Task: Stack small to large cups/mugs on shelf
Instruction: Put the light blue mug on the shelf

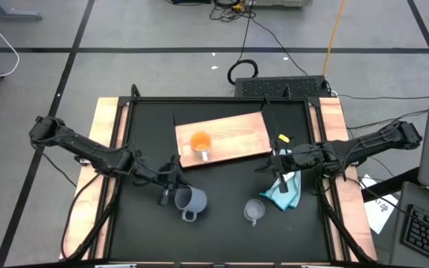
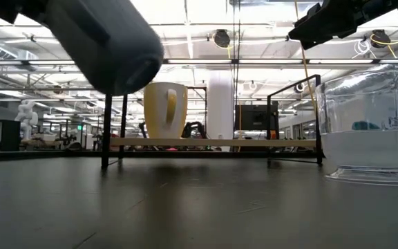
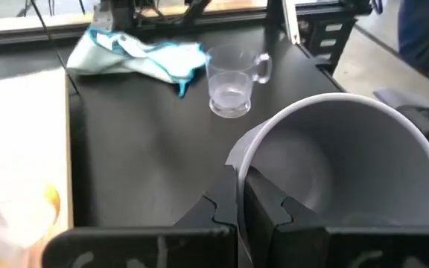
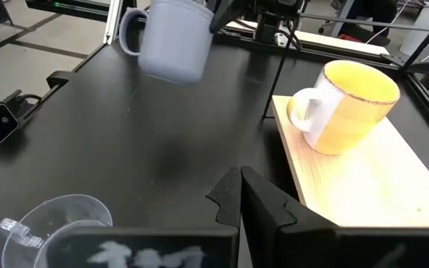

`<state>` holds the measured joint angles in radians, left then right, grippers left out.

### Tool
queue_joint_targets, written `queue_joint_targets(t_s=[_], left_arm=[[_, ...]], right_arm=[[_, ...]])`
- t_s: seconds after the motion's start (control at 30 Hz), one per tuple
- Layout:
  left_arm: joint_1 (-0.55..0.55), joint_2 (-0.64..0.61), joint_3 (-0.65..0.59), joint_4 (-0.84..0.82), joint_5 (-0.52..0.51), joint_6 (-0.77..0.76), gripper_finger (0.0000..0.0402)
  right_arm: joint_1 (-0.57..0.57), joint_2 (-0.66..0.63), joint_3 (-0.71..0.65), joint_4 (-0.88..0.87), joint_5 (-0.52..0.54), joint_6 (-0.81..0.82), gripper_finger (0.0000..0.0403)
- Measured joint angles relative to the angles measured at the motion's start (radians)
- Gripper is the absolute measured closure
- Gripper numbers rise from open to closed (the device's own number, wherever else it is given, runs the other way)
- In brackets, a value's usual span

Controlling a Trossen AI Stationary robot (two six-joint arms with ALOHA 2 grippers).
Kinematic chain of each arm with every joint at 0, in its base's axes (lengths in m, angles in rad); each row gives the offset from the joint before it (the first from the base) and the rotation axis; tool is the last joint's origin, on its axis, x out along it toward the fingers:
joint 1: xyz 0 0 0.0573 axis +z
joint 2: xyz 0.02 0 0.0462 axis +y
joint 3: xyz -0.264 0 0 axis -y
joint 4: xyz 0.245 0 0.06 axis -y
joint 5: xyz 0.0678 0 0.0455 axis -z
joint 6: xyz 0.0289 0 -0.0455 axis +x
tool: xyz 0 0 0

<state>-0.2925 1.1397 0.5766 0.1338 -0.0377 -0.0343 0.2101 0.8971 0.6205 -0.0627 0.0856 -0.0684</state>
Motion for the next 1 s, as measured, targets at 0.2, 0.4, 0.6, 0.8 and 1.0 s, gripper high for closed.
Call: queue_joint_targets(t_s=[0.2,0.4,0.6,0.8,1.0], left_arm=[[0.075,0.000,-0.003,0.012,0.085,0.030,0.0397],[0.100,0.000,-0.001,0.025,0.135,0.040,0.0397],[0.083,0.001,0.089,-0.003,0.142,0.046,0.0397],[0.092,0.017,0.276,-0.163,0.104,0.049,0.0397],[0.163,0.134,0.541,-0.412,0.091,0.061,0.0397]], right_arm=[[0.000,0.001,0.000,0.014,0.000,-0.030,0.0403],[0.000,0.001,0.000,0.038,0.000,-0.049,0.0403],[0.000,0.001,0.000,0.038,0.000,-0.061,0.0403],[0.000,-0.012,0.000,0.038,0.000,-0.075,0.0403],[0.000,-0.056,0.000,0.027,0.000,-0.078,0.0403]])
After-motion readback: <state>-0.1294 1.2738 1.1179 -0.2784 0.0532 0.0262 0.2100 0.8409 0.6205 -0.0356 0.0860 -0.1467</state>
